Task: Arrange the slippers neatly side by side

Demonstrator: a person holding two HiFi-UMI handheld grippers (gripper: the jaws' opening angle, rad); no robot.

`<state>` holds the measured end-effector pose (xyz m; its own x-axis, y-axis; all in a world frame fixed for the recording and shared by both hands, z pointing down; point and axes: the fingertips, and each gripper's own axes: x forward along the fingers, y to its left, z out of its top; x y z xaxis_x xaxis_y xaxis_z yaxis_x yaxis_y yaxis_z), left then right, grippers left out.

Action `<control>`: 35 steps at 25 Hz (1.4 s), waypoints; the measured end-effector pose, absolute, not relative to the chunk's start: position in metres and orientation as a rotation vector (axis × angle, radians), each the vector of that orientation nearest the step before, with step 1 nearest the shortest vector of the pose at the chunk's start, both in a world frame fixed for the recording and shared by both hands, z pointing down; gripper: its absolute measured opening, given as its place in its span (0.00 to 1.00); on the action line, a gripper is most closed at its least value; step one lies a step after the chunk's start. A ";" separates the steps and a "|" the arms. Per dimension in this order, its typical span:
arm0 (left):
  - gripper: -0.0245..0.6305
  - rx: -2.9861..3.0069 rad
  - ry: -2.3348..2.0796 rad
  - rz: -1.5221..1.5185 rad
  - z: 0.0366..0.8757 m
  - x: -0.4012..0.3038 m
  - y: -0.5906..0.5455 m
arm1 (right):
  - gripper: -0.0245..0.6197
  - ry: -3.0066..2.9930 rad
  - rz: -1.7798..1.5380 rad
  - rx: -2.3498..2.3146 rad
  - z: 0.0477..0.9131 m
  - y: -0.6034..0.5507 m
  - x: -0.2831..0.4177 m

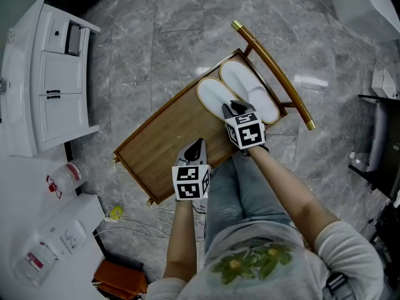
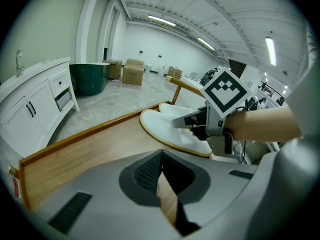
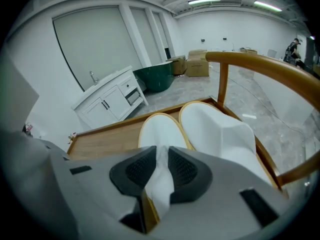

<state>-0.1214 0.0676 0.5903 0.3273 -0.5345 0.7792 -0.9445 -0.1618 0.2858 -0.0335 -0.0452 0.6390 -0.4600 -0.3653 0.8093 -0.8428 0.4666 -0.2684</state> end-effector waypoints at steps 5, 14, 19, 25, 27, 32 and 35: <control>0.06 1.822 -1.332 0.668 0.588 -0.127 0.063 | 0.24 -2.054 0.888 0.980 0.635 -0.044 -0.034; 0.06 1.864 -1.364 0.630 0.563 -0.130 0.046 | 0.31 -2.133 0.899 0.920 0.604 -0.039 -0.039; 0.06 1.888 -1.375 0.610 0.544 -0.131 0.043 | 0.31 -2.186 0.873 0.917 0.575 -0.036 -0.038; 0.06 1.905 -1.394 0.532 0.515 -0.127 0.036 | 0.31 -2.241 0.855 0.938 0.543 -0.028 -0.031; 0.06 1.923 -1.399 0.521 0.505 -0.124 0.035 | 0.30 -2.261 0.854 0.937 0.534 -0.023 -0.029; 0.06 1.974 -1.398 0.510 0.485 -0.114 0.035 | 0.26 -2.309 0.821 0.920 0.515 -0.009 -0.027; 0.06 1.991 -1.391 0.457 0.468 -0.107 0.034 | 0.22 -2.338 0.795 0.906 0.500 -0.002 -0.023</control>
<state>-0.1072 0.0343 0.4679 0.3740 -0.6937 0.6155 -0.9236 -0.2186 0.3149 -0.0235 -0.0019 0.4998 -0.6497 -0.4256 0.6299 -0.7213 0.6068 -0.3340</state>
